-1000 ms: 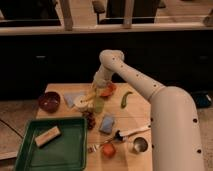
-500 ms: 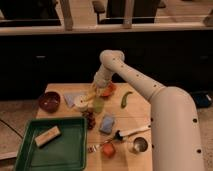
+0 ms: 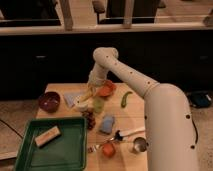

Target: Place banana in paper cup

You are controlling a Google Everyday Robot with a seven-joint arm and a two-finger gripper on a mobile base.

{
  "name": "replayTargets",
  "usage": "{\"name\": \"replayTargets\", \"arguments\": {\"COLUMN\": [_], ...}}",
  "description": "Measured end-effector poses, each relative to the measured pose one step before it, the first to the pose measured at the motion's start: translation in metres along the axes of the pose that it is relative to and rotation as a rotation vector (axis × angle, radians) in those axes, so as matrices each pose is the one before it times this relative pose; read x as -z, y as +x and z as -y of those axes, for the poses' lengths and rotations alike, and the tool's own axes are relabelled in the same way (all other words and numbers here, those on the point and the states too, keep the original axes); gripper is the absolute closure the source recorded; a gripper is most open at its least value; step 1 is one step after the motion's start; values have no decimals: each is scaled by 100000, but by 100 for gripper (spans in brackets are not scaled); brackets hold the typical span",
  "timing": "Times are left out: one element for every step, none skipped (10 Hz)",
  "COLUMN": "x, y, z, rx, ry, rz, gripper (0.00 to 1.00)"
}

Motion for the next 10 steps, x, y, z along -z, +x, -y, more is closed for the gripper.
{"name": "replayTargets", "arguments": {"x": [-137,-67,-68,-54,-122,-164,-105,-117,64,-2], "y": [-574,-309,-281,-192,-145,-171,-135,-100,40,120], "z": [726,324,288,170,102,134,70,52,-69,-147], "rx": [3576,2313,2573,1892,1270,1582,938,1339,-191,-363], "ry": [-1187,-934,-859,-676,-571,-777,-465,-660,-7,-106], "rz": [353,363,458,441,437,538,638,1552,370,171], "gripper": [100,100,100,100,100,100,100,98,88,78]}}
